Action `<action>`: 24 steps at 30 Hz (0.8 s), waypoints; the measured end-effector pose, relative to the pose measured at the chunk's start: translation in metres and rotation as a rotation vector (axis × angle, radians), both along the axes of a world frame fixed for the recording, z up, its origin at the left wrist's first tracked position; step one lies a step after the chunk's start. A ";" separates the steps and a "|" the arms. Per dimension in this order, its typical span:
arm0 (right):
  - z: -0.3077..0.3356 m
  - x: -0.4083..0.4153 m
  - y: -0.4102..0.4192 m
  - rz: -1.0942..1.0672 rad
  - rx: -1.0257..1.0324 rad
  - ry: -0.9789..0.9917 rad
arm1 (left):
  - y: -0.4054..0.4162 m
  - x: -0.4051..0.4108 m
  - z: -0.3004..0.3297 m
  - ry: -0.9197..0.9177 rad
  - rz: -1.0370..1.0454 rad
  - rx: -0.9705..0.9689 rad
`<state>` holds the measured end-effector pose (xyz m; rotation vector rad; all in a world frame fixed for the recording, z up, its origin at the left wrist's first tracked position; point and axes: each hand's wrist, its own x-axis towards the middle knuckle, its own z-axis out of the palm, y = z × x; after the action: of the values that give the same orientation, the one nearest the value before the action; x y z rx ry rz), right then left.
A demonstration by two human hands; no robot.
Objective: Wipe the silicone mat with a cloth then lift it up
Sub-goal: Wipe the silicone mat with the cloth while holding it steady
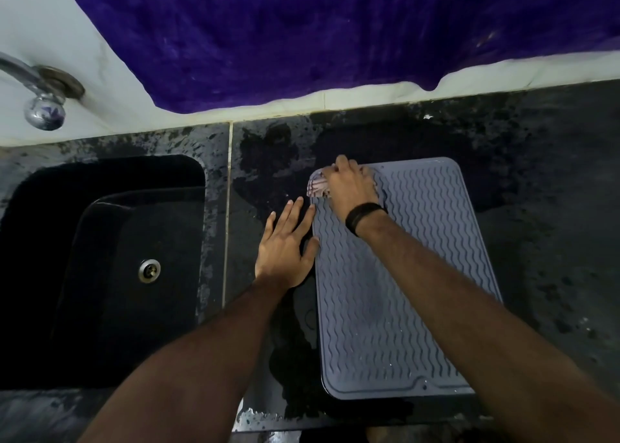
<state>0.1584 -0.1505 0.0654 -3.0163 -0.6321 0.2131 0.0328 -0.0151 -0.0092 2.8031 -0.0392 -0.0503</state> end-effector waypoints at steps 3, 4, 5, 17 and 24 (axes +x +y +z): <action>-0.003 -0.023 -0.012 -0.004 0.010 -0.007 | 0.000 0.000 -0.001 -0.012 0.013 -0.001; -0.003 -0.033 -0.018 -0.010 0.021 0.004 | 0.000 0.000 -0.001 -0.015 0.013 -0.001; -0.002 -0.043 -0.024 -0.015 0.032 0.011 | 0.000 0.000 -0.002 -0.018 0.013 0.000; 0.016 -0.021 -0.002 -0.027 0.049 -0.005 | 0.000 0.001 0.000 0.004 0.012 0.016; 0.002 -0.068 -0.023 0.004 0.052 0.023 | 0.000 0.000 0.001 -0.017 0.007 0.008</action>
<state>0.0901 -0.1733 0.0675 -2.9590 -0.6315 0.2283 0.0323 -0.0153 -0.0079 2.8113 -0.0334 -0.0245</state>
